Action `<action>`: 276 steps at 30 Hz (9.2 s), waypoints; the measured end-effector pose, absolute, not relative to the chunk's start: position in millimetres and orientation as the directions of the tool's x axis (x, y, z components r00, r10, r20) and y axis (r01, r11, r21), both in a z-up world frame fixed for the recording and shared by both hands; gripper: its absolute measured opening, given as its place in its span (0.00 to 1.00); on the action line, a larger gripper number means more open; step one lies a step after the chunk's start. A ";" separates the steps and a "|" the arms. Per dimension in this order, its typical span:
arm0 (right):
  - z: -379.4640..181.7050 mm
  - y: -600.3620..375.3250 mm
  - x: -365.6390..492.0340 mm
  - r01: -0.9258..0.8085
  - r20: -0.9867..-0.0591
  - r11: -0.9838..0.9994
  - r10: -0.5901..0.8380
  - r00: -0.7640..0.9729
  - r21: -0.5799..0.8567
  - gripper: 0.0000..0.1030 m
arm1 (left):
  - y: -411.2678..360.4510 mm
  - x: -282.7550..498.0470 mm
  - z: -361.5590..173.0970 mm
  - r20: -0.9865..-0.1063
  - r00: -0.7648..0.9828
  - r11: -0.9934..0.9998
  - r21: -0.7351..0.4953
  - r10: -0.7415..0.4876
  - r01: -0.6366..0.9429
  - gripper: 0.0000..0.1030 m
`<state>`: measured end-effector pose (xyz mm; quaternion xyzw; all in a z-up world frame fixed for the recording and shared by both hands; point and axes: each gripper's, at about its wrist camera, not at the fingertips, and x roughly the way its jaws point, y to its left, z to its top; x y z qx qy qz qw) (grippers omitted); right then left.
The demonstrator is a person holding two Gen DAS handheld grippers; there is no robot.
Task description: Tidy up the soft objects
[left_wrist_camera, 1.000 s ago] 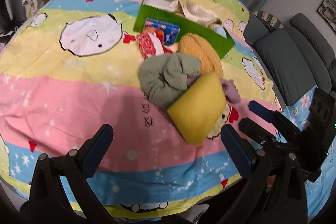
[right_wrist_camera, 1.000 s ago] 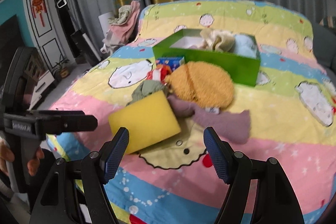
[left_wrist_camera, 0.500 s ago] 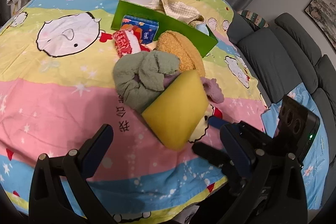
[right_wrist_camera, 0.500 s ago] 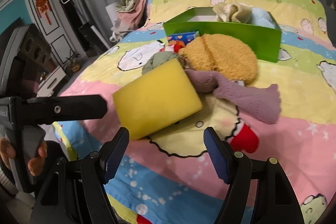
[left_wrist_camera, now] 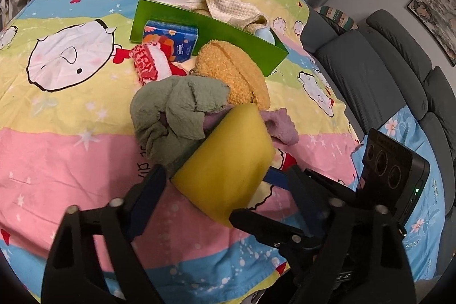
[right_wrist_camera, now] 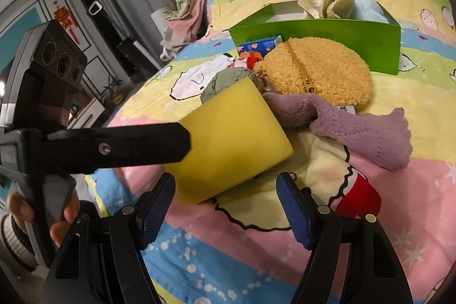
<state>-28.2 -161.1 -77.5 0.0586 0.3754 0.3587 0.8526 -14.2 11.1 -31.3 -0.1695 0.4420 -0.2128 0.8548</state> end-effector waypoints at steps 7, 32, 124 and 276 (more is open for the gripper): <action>-78.5 -155.3 -24.7 -0.580 -0.585 0.716 0.678 0.444 0.389 0.60 | 12.4 -12.2 -35.8 -0.688 0.505 0.847 -0.490 -0.521 0.206 0.67; -42.5 -146.6 -53.5 -0.637 -0.537 0.717 0.669 0.514 0.283 0.36 | 24.2 -44.3 -8.9 -0.657 0.582 0.867 -0.458 -0.480 0.198 0.45; 33.5 -141.6 169.4 -0.537 -0.482 0.806 0.584 0.654 0.248 0.36 | 17.7 196.2 61.3 -0.630 0.636 0.885 -0.419 -0.445 0.203 0.47; -70.1 -92.2 -28.0 -0.448 -0.701 0.858 0.481 0.526 0.252 0.23 | 48.9 31.7 -67.5 -0.678 0.330 0.737 -0.670 -0.657 0.089 0.24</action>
